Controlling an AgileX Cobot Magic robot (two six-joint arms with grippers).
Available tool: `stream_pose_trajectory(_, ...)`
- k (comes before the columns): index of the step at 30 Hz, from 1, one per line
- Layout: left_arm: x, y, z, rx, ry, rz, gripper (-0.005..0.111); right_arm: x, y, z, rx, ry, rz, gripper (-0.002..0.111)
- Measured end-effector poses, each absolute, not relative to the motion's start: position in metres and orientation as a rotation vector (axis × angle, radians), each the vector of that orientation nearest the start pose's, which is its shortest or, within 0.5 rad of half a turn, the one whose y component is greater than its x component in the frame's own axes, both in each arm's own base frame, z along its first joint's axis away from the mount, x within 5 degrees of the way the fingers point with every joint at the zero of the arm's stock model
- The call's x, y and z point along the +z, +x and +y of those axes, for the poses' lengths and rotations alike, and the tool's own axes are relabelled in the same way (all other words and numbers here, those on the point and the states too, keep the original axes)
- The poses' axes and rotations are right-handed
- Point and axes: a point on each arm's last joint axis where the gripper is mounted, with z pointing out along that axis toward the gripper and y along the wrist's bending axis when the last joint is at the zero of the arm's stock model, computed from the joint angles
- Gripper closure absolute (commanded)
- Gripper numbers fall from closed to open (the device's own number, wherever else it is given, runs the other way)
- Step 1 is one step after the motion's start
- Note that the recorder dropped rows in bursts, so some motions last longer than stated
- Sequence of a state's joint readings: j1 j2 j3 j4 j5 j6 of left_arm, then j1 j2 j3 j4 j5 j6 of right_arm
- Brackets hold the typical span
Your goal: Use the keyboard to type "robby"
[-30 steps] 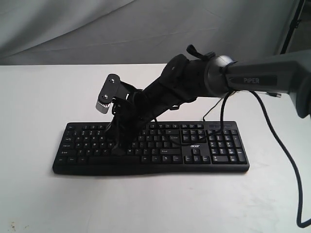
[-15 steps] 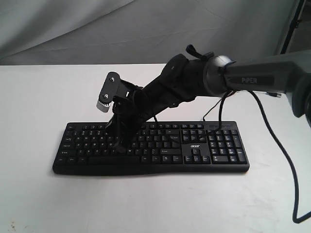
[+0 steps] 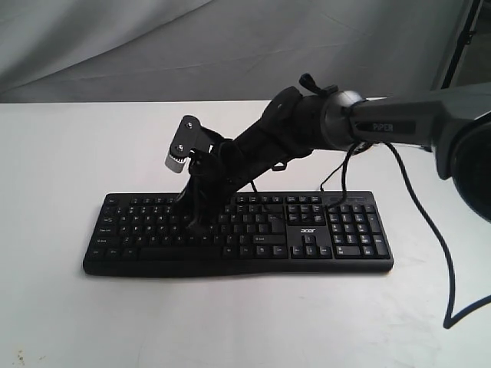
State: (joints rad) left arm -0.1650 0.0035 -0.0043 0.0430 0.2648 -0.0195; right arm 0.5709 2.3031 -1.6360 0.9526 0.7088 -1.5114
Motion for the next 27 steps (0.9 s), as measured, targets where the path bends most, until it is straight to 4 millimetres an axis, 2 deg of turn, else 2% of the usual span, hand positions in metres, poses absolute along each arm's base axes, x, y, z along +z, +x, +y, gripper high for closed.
stream_pose_trajectory(4,0.1905,0.0546,-0.008,-0.095,0.155,1.741,0.107,0.112,0.3764,0.299,0.68,-1.641,1.923,0.108)
stream_pose_trajectory(27,0.1905,0.0546,-0.008,-0.095,0.155,1.741,0.107,0.1126,0.3798,0.2992,0.654,-1.602,1.927,0.108)
